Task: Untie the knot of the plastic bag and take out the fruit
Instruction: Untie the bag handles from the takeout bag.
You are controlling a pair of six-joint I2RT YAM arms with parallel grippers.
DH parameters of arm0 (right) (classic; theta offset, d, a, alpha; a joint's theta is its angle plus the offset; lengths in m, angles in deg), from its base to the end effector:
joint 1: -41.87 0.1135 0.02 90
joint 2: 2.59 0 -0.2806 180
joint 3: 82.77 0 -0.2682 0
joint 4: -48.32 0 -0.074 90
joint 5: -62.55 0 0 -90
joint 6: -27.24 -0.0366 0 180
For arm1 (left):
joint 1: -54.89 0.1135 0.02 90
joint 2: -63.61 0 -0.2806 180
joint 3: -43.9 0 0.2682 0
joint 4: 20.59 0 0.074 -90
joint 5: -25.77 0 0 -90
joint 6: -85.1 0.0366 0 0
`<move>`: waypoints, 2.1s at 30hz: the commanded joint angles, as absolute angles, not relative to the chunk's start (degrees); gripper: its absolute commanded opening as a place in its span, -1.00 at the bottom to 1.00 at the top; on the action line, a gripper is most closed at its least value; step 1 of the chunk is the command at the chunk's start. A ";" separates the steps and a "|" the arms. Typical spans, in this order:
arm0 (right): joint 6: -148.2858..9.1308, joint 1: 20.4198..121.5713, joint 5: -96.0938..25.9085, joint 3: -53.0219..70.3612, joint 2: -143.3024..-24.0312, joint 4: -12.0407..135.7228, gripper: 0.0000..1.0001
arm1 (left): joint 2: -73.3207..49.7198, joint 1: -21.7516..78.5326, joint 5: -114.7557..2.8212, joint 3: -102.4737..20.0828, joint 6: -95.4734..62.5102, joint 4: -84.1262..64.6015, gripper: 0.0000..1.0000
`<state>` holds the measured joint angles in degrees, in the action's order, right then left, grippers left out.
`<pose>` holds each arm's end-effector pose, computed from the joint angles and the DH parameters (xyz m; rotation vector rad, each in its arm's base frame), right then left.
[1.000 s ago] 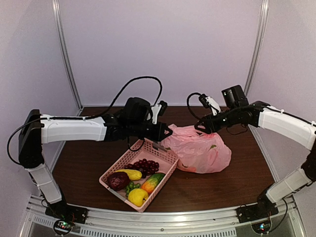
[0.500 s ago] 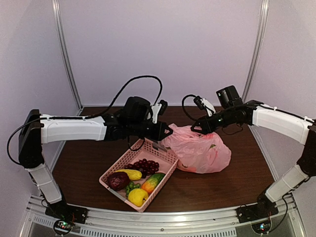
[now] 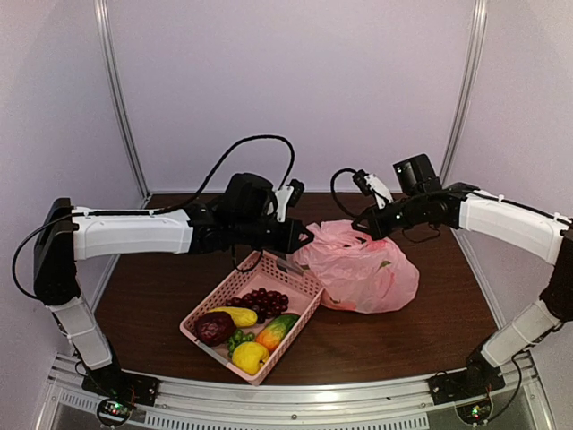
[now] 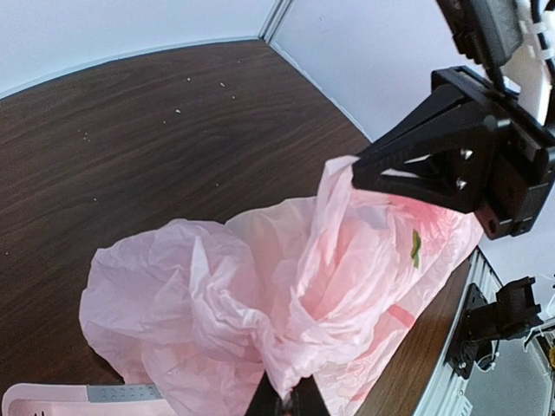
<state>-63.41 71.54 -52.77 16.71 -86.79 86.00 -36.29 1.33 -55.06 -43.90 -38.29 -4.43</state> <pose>0.2874 0.1817 0.3047 -0.8090 2.1862 0.7769 0.2492 -0.3474 0.2816 0.4990 2.1909 -1.0537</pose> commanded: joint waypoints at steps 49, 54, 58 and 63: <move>-78.78 71.84 -39.48 33.33 -62.92 74.64 -1.00 | -38.65 -3.51 -55.36 -59.56 -16.29 1.84 0.41; -78.67 71.86 -39.65 33.15 -62.98 75.03 -1.00 | -44.89 -3.82 -55.09 -65.85 -14.64 4.29 0.42; -78.83 71.87 -39.85 32.95 -63.22 75.35 -1.00 | -48.89 -3.76 -58.79 -70.59 -13.71 7.09 0.43; -79.20 71.95 -39.86 32.89 -62.43 75.38 -1.00 | -51.50 -3.78 -59.67 -75.19 -13.47 12.08 -0.39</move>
